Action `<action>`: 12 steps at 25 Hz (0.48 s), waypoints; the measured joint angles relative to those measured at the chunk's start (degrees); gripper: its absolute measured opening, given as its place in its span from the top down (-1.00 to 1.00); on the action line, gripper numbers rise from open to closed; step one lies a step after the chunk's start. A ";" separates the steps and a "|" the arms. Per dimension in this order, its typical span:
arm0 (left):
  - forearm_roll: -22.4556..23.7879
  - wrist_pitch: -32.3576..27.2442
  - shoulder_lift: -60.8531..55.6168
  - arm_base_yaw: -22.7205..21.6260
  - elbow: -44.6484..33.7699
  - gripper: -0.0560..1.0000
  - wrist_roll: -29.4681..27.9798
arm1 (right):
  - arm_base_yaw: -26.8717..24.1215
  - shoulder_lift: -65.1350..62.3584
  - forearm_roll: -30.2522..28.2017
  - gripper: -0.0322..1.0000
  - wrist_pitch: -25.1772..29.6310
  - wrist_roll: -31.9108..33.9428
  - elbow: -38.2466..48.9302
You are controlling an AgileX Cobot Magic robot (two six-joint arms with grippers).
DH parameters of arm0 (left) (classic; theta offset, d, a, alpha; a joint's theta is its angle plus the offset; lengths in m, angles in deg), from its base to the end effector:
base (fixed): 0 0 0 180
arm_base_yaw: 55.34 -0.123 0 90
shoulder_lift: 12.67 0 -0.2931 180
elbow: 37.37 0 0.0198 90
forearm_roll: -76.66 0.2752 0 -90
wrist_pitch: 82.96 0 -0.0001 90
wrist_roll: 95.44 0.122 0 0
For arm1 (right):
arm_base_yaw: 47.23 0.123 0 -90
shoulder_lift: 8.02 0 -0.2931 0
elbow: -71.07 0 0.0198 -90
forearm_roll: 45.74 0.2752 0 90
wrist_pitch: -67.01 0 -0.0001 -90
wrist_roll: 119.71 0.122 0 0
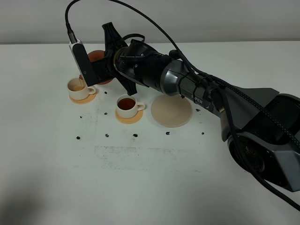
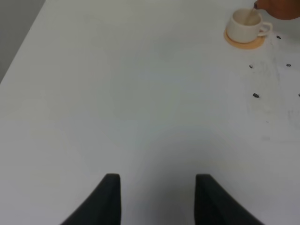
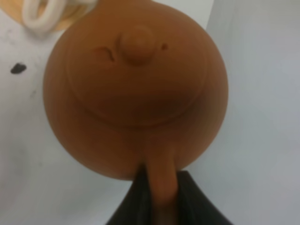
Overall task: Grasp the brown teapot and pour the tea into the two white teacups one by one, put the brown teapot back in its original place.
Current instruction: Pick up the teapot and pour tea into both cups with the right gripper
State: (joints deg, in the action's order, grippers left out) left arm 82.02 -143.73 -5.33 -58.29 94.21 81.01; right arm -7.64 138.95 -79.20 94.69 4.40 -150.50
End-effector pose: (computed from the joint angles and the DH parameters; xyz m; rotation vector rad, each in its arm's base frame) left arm 0.0340 0.0117 0.2775 -0.1201 2.0284 0.1051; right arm 0.4884 0.3633 0.1544 -2.0030 1.1866 -0.7163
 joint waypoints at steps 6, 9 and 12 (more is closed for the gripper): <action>0.00 0.00 0.00 0.00 0.00 0.15 -0.06 | 0.00 0.00 -1.76 0.72 -0.83 -0.44 0.00; 0.00 0.00 0.00 0.00 0.00 0.15 -0.06 | 0.00 0.00 -1.92 0.72 -1.18 -1.55 0.00; 0.00 0.00 0.00 0.00 0.00 0.15 -0.06 | 0.04 0.00 -2.04 0.72 -1.25 -1.98 0.00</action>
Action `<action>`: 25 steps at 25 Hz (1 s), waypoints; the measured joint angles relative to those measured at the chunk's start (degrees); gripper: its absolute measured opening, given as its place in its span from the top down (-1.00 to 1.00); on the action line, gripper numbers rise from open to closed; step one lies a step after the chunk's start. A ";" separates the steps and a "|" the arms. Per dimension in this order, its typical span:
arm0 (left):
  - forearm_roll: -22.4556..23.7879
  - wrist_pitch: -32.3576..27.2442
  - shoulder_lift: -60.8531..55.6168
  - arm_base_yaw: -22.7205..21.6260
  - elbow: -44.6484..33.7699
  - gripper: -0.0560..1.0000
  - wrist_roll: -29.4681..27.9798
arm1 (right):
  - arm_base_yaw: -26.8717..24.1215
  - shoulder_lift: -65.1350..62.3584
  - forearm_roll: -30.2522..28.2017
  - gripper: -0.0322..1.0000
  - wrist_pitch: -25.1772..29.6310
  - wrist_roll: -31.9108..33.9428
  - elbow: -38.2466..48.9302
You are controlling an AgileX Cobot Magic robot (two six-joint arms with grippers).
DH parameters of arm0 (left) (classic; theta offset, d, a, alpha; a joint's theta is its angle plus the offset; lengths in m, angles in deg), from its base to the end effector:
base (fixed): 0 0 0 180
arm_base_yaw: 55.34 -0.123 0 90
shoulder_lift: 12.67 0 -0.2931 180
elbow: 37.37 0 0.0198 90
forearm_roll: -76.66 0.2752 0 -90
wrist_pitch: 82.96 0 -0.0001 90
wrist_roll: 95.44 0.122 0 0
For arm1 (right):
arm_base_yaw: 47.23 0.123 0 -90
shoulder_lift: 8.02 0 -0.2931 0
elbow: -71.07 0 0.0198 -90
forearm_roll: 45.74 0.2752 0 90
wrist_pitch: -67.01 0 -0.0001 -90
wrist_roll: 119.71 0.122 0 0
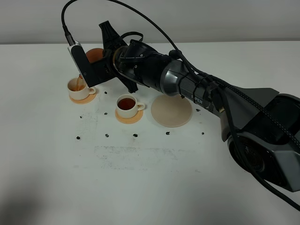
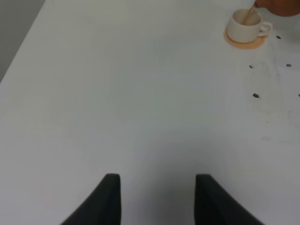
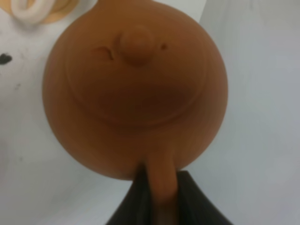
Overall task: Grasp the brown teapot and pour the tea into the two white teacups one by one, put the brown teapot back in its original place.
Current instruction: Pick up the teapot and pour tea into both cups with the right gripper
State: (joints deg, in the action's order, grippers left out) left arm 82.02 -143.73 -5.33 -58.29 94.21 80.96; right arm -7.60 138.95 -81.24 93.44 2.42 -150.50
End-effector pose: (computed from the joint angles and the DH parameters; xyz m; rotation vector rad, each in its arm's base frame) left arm 0.0340 0.0117 0.2775 -0.1210 2.0283 0.1046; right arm 0.4898 0.3646 0.1571 -2.0278 1.1093 -0.7626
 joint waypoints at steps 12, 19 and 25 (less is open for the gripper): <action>0.00 0.00 0.00 0.00 0.00 0.15 0.00 | 0.12 0.00 -1.58 0.72 -0.11 -1.94 0.00; 0.00 0.00 0.00 0.00 0.00 0.15 0.00 | 0.25 0.00 -3.64 0.72 -0.16 -2.61 0.00; 0.00 0.00 0.00 0.00 0.00 0.15 0.00 | 0.25 0.00 -4.36 0.72 -0.87 -3.01 0.00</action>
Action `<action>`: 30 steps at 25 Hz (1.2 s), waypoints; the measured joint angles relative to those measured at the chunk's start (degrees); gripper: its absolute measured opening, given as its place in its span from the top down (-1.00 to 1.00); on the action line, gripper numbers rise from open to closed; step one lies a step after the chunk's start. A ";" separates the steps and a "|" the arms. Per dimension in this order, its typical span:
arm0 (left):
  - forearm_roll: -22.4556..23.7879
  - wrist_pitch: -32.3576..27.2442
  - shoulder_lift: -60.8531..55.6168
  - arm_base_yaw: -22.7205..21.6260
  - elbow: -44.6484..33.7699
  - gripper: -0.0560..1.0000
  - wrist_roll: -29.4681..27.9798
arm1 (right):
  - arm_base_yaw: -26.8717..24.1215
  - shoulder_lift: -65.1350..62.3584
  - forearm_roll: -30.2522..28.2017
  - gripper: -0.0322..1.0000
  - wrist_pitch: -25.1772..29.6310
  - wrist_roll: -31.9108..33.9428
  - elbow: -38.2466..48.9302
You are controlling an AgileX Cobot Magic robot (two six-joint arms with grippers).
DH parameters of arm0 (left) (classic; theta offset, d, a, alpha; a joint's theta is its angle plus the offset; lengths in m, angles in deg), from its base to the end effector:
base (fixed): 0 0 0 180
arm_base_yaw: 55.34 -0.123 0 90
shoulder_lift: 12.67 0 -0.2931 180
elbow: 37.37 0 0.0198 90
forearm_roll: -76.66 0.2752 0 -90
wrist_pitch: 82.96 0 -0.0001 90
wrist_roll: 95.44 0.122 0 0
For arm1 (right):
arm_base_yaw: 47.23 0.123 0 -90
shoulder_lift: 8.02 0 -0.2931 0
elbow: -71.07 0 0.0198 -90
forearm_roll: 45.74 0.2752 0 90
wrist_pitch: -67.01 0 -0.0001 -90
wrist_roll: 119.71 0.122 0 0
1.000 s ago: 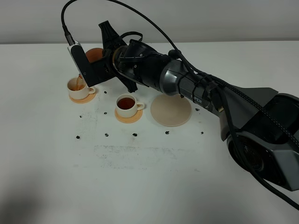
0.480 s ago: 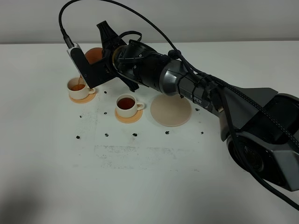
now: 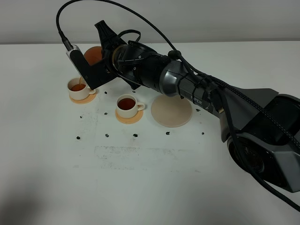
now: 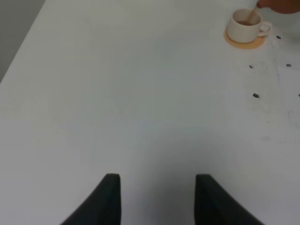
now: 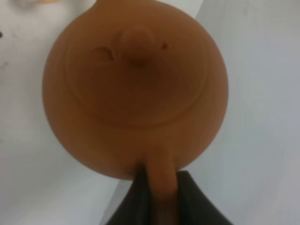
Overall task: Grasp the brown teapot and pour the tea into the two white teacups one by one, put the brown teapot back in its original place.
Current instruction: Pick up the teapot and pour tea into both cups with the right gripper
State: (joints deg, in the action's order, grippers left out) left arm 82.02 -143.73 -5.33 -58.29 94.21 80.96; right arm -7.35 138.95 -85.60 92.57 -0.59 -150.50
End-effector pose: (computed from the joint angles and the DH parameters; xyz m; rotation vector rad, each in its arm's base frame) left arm 0.0340 0.0117 0.2775 -0.1210 2.0283 0.1046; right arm 0.4910 0.3662 0.1605 -2.0820 0.9830 -0.8558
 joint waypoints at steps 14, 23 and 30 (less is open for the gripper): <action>0.00 0.00 0.00 0.00 0.00 0.15 0.06 | 0.00 0.00 0.00 0.72 -0.91 -3.65 0.00; 0.00 0.00 0.00 0.00 0.00 0.15 0.06 | 0.00 0.00 -1.17 0.72 -2.04 -4.13 0.00; 0.00 0.00 0.00 0.00 0.00 0.15 0.06 | 0.00 0.00 -1.49 0.72 -2.34 -5.28 0.00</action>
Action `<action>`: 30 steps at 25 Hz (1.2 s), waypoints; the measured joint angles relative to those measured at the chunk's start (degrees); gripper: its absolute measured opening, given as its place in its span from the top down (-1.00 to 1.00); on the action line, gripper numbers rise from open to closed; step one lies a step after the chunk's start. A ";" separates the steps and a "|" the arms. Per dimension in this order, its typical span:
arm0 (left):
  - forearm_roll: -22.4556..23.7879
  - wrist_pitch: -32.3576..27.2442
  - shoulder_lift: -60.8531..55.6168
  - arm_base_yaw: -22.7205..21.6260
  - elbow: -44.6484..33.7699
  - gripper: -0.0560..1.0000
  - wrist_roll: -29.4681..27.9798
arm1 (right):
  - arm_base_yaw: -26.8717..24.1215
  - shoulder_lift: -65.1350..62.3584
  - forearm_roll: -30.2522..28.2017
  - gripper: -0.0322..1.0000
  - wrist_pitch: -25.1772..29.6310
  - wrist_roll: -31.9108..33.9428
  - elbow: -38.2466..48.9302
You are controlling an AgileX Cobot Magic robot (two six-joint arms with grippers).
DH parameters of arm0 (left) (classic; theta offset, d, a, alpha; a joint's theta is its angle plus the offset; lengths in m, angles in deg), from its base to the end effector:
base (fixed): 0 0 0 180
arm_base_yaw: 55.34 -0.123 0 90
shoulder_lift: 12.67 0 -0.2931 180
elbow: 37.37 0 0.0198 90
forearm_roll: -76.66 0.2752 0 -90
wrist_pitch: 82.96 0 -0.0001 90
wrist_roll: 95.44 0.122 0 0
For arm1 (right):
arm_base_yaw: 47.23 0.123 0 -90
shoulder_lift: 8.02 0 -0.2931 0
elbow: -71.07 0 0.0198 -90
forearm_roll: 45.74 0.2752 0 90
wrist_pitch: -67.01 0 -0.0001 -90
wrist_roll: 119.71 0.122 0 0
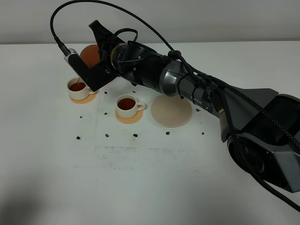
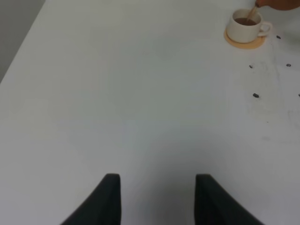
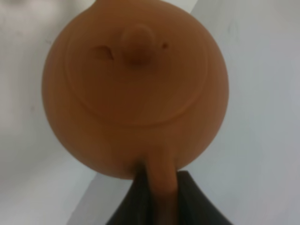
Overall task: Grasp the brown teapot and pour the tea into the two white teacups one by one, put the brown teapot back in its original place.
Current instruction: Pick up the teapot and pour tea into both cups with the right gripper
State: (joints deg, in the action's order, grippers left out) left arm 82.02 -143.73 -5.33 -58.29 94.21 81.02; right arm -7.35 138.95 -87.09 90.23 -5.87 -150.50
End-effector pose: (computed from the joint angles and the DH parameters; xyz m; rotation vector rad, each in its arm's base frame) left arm 0.0340 0.0117 0.2775 -0.1199 2.0284 0.1053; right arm 0.4922 0.3697 0.1641 -2.1221 0.8398 -0.9169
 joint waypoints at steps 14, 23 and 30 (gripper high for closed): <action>0.00 0.00 0.00 0.00 0.00 0.15 0.00 | 0.00 0.00 -0.28 0.72 -0.96 -2.37 0.00; 0.00 0.00 0.00 0.00 0.00 0.15 -0.01 | 0.00 0.00 -0.44 0.72 -1.03 -4.87 0.00; 0.00 0.00 0.00 0.00 0.00 0.15 -0.01 | 0.00 0.00 -0.97 0.72 -1.03 -5.00 0.00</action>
State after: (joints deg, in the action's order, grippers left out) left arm 82.02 -143.73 -5.33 -58.29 94.21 81.01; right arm -7.35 138.95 -88.06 89.20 -10.87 -150.50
